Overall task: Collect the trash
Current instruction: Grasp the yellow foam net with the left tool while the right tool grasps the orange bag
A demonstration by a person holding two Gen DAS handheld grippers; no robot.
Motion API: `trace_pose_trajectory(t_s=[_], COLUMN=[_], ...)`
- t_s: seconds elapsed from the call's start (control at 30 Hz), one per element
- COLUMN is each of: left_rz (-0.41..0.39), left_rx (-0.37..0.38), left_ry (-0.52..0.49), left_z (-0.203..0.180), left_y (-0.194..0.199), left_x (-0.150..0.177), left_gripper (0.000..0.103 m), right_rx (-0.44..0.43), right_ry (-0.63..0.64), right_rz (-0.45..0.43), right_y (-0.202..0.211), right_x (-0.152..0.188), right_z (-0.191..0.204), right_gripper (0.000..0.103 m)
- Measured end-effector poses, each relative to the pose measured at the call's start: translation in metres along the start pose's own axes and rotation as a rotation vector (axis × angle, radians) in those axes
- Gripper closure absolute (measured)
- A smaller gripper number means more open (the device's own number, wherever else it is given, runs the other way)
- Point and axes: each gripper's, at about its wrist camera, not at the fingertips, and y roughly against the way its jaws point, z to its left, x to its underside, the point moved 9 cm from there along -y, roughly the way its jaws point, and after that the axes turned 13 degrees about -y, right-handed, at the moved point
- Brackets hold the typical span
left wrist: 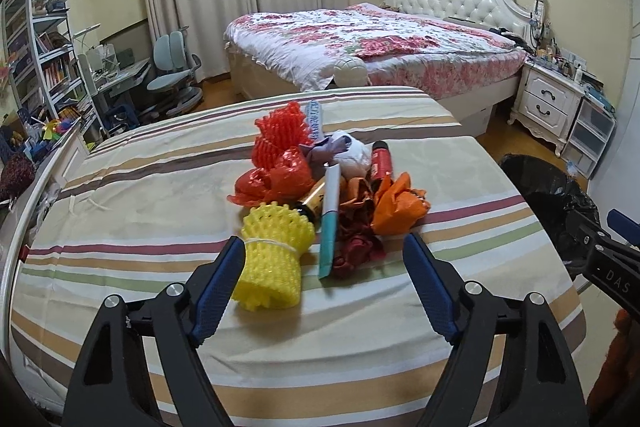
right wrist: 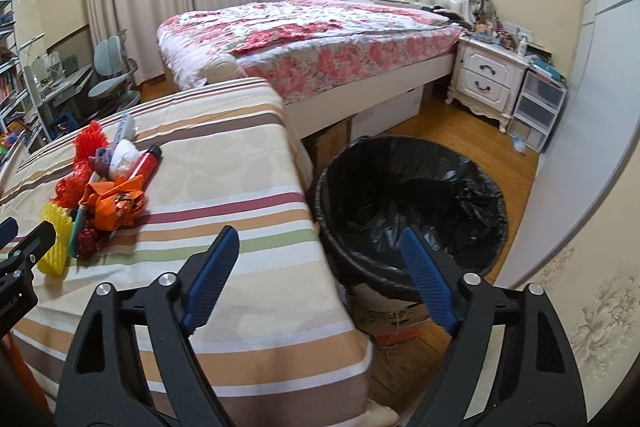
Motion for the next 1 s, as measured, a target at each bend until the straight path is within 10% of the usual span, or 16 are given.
trace_pose_trajectory(t_s=[0.7,1.0], left_rz=[0.113,0.125], left_rx=[0.023,0.144], left_ry=[0.070,0.083], left_z=[0.048,0.046], left_y=[-0.045,-0.048], left_x=[0.028,0.037], left_gripper=[0.025,0.058], right_rx=[-0.040,-0.057], right_ry=[0.100,0.135], right_rz=[0.076,0.091], right_y=[-0.030,-0.034], right_x=[0.007,0.010], right_z=[0.057,0.080], right_gripper=[0.025,0.025])
